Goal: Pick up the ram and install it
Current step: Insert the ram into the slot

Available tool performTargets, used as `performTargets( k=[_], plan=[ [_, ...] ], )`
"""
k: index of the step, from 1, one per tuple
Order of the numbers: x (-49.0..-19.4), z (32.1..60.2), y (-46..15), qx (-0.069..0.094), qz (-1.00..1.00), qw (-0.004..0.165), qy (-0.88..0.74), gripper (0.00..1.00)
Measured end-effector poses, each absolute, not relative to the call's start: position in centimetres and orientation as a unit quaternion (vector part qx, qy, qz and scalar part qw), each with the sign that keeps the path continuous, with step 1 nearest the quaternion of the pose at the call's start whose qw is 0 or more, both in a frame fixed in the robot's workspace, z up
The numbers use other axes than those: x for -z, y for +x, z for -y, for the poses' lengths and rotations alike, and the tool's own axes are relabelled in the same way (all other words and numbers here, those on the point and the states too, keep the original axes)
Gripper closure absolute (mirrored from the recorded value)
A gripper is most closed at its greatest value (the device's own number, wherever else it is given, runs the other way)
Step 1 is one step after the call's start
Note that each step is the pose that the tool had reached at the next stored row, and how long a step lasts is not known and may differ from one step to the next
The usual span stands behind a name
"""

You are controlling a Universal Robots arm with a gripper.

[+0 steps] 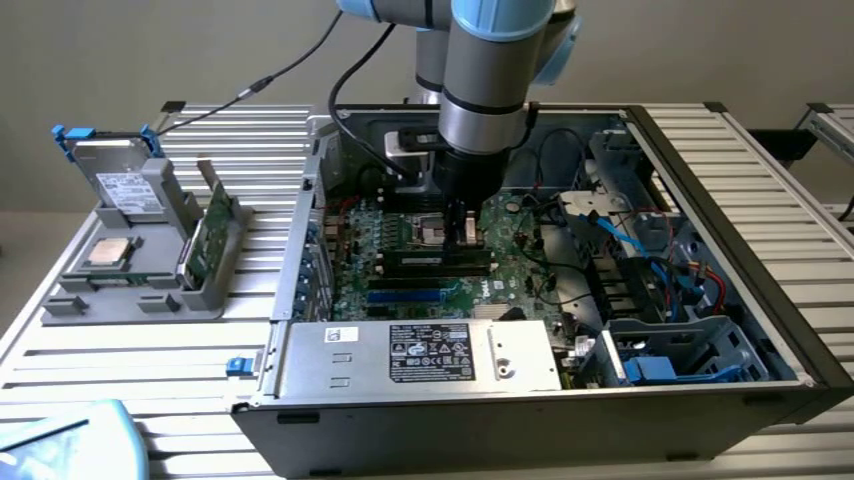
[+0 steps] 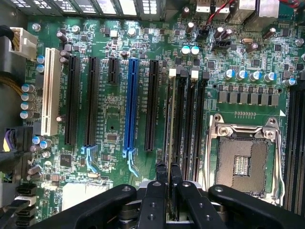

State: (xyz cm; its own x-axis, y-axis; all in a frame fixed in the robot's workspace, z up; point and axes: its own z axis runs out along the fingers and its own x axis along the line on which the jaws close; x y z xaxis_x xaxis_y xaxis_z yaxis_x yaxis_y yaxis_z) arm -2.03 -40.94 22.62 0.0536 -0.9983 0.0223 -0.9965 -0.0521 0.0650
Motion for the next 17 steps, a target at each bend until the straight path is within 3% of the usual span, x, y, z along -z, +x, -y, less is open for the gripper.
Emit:
performTargets(
  k=[17],
  plan=[
    [-22.33,40.81,-2.04,0.012,0.688,0.034,0.725,0.86]
  ],
)
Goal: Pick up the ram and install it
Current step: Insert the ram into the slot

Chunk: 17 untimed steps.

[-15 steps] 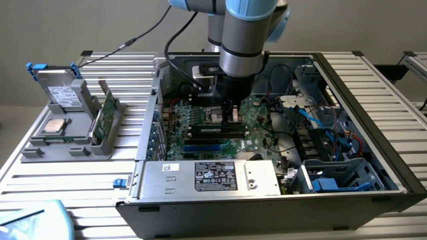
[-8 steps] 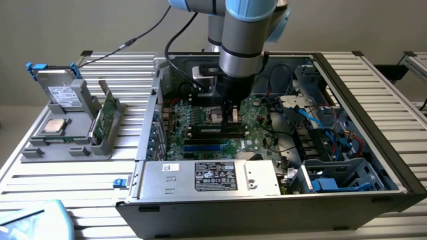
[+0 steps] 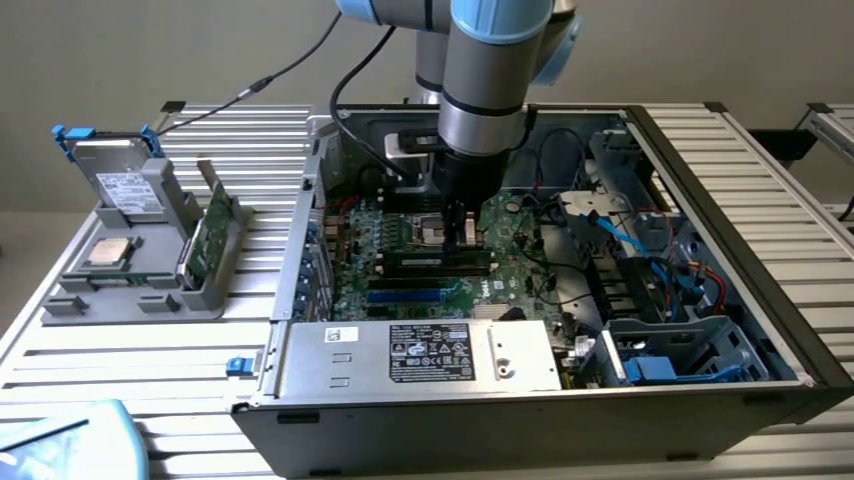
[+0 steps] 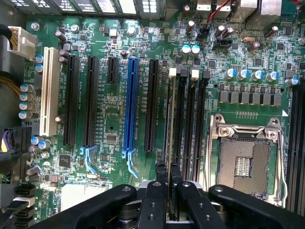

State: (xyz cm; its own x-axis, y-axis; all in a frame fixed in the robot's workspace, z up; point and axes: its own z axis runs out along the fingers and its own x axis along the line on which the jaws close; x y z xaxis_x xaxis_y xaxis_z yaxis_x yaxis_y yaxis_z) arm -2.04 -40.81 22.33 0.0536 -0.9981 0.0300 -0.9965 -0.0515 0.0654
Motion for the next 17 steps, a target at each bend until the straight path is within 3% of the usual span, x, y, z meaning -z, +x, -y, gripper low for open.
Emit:
performTargets(
  k=[17],
  plan=[
    [-22.12,40.67,-2.04,0.011,0.688,0.034,0.725,0.86]
  ],
)
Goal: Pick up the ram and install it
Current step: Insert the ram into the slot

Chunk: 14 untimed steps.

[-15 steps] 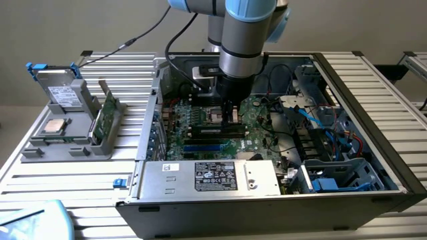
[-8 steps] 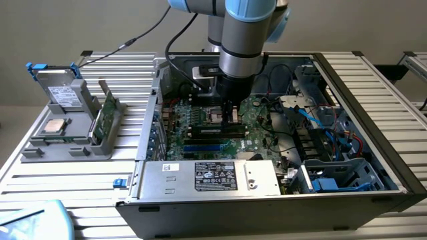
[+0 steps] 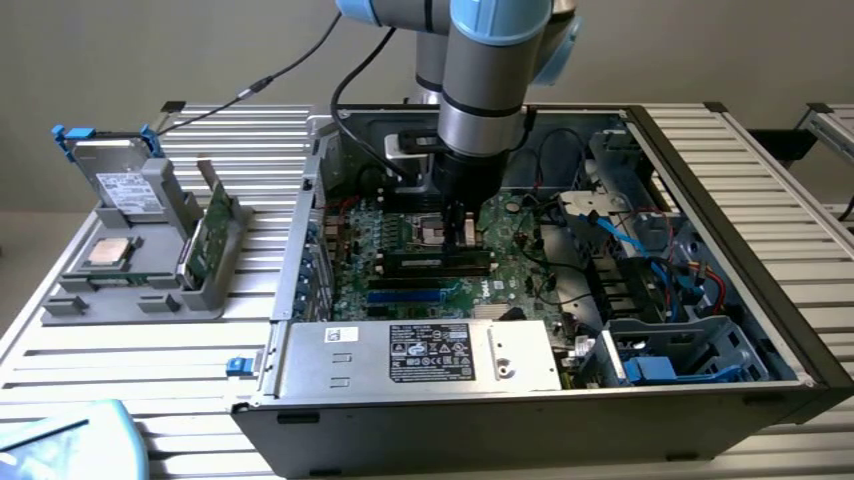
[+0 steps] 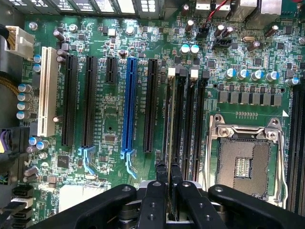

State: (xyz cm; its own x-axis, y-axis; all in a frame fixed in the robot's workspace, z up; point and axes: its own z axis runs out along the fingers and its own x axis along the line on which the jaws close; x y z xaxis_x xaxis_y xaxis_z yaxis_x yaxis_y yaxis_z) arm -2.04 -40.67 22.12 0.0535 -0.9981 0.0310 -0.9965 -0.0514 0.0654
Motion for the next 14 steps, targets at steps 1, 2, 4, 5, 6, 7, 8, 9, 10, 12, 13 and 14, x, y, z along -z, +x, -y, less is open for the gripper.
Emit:
performTargets(
  k=[1,2,4,5,6,7,8,9,10,12,13,14],
  plan=[
    [-22.12,40.67,-2.04,0.011,0.688,0.034,0.725,0.86],
    [-22.11,40.67,-2.04,0.011,0.688,0.034,0.725,0.86],
    [-22.08,40.67,-2.04,0.011,0.688,0.034,0.725,0.86],
    [-22.07,40.67,-2.04,0.011,0.688,0.034,0.725,0.86],
    [-22.06,40.67,-2.04,0.011,0.688,0.035,0.725,0.86],
    [-22.02,40.67,-2.04,0.011,0.688,0.034,0.725,0.86],
    [-21.99,40.66,-2.04,0.011,0.688,0.034,0.725,0.86],
    [-21.96,40.65,-2.04,0.011,0.688,0.035,0.725,0.86],
    [-21.93,40.65,-2.04,0.011,0.688,0.035,0.725,0.86],
    [-21.88,40.61,-2.04,0.011,0.688,0.035,0.725,0.86],
    [-21.85,40.58,-2.01,0.011,0.688,0.034,0.725,0.86],
    [-21.85,40.52,-2.02,0.011,0.688,0.034,0.725,0.86]
  ],
)
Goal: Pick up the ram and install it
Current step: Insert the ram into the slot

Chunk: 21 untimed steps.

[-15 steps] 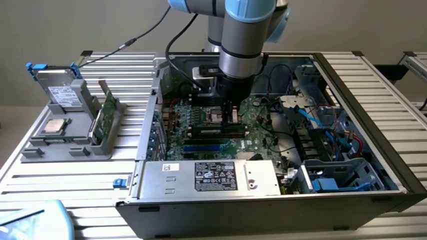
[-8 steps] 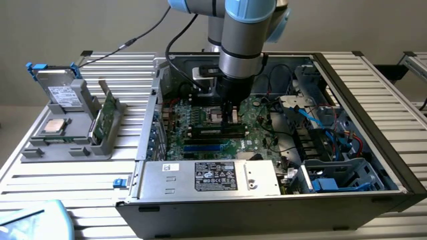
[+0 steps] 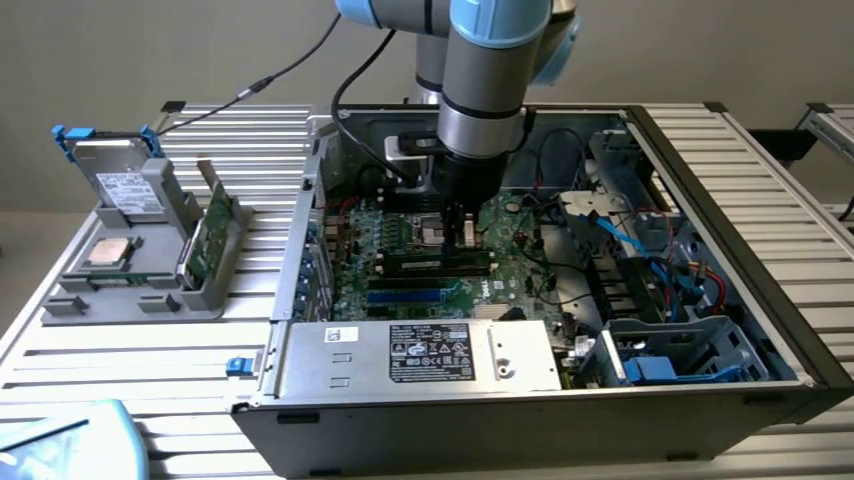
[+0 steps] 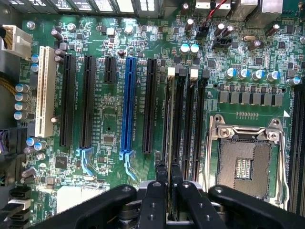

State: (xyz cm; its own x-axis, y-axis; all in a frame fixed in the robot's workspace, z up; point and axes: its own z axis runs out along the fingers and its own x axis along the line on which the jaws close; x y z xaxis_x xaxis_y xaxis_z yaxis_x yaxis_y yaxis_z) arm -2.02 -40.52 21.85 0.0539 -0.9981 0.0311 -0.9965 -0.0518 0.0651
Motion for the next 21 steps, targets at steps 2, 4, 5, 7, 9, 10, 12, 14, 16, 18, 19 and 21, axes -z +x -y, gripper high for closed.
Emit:
performTargets(
  k=[2,4,5,7,9,10,12,14,16,18,19,21],
  plan=[
    [-21.85,40.45,-2.03,0.011,0.688,0.034,0.725,0.86],
    [-21.86,40.43,-2.03,0.011,0.688,0.035,0.725,0.86],
    [-21.86,40.41,-2.03,0.011,0.688,0.035,0.725,0.86],
    [-21.86,40.37,-2.03,0.011,0.688,0.034,0.725,0.86],
    [-21.86,40.37,-2.03,0.011,0.688,0.034,0.725,0.86],
    [-21.86,40.37,-2.03,0.011,0.688,0.034,0.725,0.86],
    [-21.90,40.36,-2.04,0.011,0.688,0.035,0.725,0.86],
    [-22.00,40.37,-2.04,0.012,0.688,0.035,0.725,0.86],
    [-22.12,40.36,-2.04,0.012,0.688,0.035,0.725,0.86],
    [-22.32,40.37,-2.03,0.013,0.688,0.036,0.725,0.86],
    [-22.40,40.37,-2.03,0.013,0.688,0.036,0.725,0.86],
    [-22.54,40.37,-2.02,0.013,0.688,0.037,0.725,0.86]
  ],
)
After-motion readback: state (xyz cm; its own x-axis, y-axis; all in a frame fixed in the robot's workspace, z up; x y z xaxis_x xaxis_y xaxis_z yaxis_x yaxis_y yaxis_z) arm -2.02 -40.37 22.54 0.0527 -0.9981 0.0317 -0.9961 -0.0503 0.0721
